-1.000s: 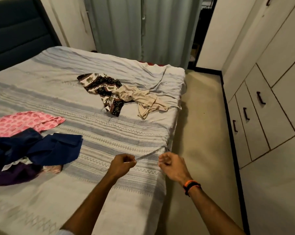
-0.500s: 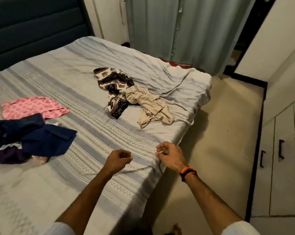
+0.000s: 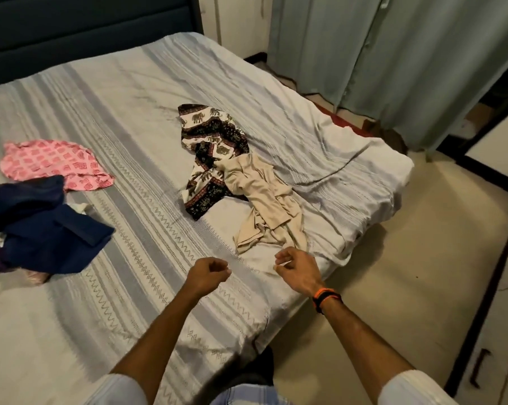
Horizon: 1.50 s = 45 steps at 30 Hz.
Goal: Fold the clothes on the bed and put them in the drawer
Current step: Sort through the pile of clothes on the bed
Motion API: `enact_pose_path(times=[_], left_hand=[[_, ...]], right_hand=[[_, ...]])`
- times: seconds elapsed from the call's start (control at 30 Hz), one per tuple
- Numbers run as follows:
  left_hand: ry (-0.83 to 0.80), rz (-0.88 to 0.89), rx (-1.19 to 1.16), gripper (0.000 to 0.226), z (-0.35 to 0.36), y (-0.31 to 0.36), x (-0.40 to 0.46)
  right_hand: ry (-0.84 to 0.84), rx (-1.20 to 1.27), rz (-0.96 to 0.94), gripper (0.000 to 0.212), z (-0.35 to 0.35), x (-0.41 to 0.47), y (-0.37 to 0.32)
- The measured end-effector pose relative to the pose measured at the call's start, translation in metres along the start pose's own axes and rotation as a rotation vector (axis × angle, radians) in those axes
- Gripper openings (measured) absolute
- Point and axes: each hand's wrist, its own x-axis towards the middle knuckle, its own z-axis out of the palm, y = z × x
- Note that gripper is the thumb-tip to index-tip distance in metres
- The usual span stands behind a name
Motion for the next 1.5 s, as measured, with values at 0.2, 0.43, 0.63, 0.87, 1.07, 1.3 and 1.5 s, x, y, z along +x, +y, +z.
enact_pose_path(times=[0.2,0.43,0.63,0.87,1.07,1.3,1.5], left_hand=[[0.011,-0.068,0.012,0.017,0.004,0.047,0.093],[0.054,-0.157,-0.001,0.021,0.010,0.076,0.193],[0.133,-0.295,-0.049,0.027,0.014,0.098,0.267],[0.258,-0.283,0.117,0.049,-0.013,0.124,0.389],[0.258,-0.223,0.710,0.129,-0.056,0.120,0.500],[0.004,-0.128,1.159,0.146,-0.072,0.103,0.583],[0.064,-0.081,0.833,0.067,-0.066,0.118,0.563]], right_hand=[[-0.070,-0.081,0.023,0.020,-0.033,0.101,-0.012],[-0.204,-0.164,0.042,0.026,-0.052,0.232,-0.026],[-0.374,-0.321,0.021,0.047,-0.042,0.344,-0.029],[-0.424,-0.586,-0.069,0.082,0.018,0.457,-0.025],[-0.535,-0.750,-0.189,0.118,0.070,0.503,0.005],[-0.521,-0.861,-0.172,0.106,0.086,0.520,0.009],[-0.572,-0.775,-0.167,0.096,0.073,0.532,-0.002]])
